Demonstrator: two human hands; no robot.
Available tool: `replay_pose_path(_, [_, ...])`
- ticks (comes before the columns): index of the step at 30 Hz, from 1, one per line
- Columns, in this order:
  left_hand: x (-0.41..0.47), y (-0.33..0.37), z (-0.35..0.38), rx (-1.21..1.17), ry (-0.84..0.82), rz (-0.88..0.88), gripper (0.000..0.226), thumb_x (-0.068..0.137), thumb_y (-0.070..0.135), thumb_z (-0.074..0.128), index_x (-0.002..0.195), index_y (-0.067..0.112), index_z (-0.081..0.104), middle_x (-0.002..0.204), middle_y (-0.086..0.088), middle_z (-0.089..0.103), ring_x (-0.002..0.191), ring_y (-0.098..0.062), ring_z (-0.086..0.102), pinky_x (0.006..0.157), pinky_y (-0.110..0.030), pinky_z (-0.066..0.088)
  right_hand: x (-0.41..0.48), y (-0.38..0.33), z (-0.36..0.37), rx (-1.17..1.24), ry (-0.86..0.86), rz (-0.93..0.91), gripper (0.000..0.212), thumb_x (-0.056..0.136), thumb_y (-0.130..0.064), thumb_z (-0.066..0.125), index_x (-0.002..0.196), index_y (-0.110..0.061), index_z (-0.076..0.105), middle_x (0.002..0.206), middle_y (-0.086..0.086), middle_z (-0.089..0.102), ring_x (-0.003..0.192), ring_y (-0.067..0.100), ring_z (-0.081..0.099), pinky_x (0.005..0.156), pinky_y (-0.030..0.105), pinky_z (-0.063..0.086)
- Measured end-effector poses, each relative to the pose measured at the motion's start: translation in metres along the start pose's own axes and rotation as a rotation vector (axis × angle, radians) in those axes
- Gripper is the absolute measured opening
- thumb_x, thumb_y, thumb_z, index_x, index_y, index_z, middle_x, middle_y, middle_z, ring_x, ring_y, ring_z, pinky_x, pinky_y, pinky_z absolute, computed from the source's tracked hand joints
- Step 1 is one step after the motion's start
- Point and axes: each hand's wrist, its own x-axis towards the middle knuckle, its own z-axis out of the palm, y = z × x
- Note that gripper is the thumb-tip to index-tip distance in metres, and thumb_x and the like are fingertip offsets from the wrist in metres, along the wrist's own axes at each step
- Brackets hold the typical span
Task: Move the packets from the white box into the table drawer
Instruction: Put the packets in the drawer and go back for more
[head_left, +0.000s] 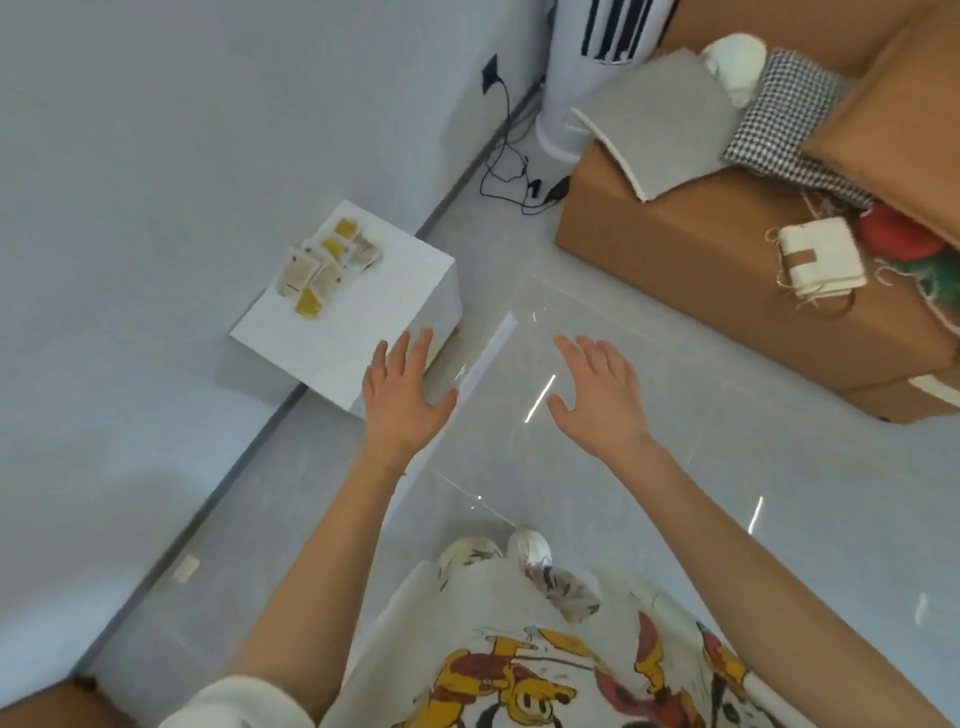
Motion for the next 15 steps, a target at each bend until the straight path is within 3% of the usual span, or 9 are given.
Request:
replay_pose_path(8, [0.051, -0.055, -0.03, -0.029, 0.083, -0.214, 0.077, 0.088, 0.043, 0.06, 0.152, 0.03, 0.02, 0.16, -0.004, 0.019, 0.148, -0.031, 0.006, 0.118, -0.051, 0.013, 0.11, -0.066, -0.003, -0.047, -0.078, -0.207, 0.072, 0.092, -0.037, 0.052, 0.152, -0.026, 0.016, 0.158, 0.004, 0.018, 0.146, 0.027, 0.01, 0.118, 0.044, 0.008])
replay_pose_path(15, [0.114, -0.114, -0.049, -0.062, 0.089, -0.305, 0.078, 0.088, 0.045, 0.06, 0.152, 0.03, 0.019, 0.161, -0.004, 0.017, 0.149, -0.031, 0.006, 0.117, -0.05, 0.012, 0.197, -0.13, 0.01, -0.063, -0.123, -0.272, 0.072, 0.092, -0.037, 0.053, 0.152, -0.026, 0.015, 0.157, 0.005, 0.022, 0.146, 0.027, 0.012, 0.118, 0.045, 0.011])
